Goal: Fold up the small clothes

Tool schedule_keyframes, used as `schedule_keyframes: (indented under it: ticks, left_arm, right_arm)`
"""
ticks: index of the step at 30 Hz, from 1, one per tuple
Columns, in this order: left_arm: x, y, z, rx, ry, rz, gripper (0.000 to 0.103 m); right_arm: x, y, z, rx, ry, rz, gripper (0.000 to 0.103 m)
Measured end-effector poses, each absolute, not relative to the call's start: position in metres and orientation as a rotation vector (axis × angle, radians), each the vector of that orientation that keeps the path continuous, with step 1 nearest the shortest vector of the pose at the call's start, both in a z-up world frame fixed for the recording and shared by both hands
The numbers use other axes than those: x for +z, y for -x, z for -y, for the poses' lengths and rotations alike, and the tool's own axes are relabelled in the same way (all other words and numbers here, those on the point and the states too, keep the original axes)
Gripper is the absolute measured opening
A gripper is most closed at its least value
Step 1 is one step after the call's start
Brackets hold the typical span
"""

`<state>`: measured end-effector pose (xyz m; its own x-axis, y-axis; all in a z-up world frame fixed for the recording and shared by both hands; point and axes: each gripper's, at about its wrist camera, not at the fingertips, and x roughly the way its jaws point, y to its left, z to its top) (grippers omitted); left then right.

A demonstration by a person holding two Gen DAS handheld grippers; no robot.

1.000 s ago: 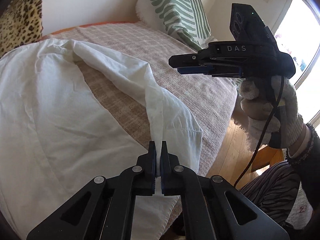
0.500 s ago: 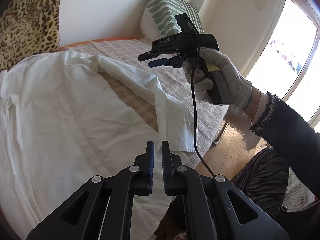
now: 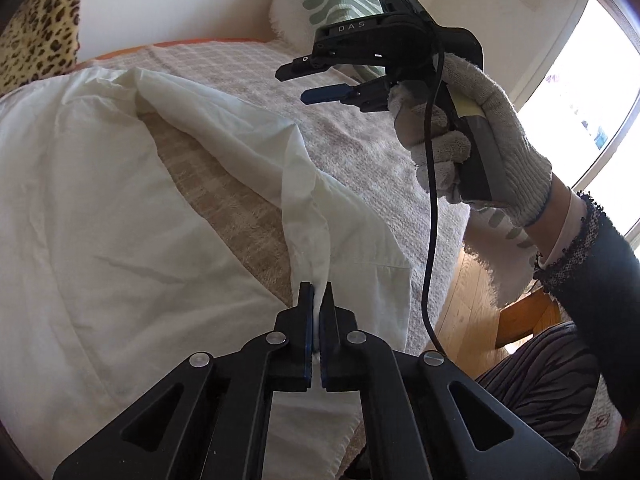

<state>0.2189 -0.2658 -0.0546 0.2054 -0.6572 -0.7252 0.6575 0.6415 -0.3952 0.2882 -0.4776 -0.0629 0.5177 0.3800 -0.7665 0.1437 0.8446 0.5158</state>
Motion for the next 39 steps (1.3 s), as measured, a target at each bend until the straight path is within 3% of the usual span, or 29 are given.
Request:
schedule_keyframes:
  ticks: [10,21,28,36,39]
  left_arm:
    - [-0.002,-0.187,0.154,-0.834,0.123,-0.918,0.001]
    - [-0.012,-0.171,0.150,-0.845,0.120,-0.899,0.001]
    - [-0.017,-0.155,0.127,-0.854,0.147,-0.916,0.001]
    - [-0.032,-0.145,0.107,-0.818,0.162,-0.946,0.001]
    - [-0.035,-0.143,0.102,-0.811,0.160,-0.947,0.001]
  right_arm:
    - [-0.059,-0.303,0.451,0.208,-0.534,-1.046,0.046]
    - [-0.068,-0.369,0.371,0.223,-0.478,-1.140,0.045]
    - [-0.081,-0.391,0.360,0.306,-0.655,-1.140,0.040]
    - [-0.057,-0.411,0.309,0.203,-0.351,-1.159,0.040]
    - [-0.049,-0.416,0.290,0.178,-0.228,-1.173,0.029]
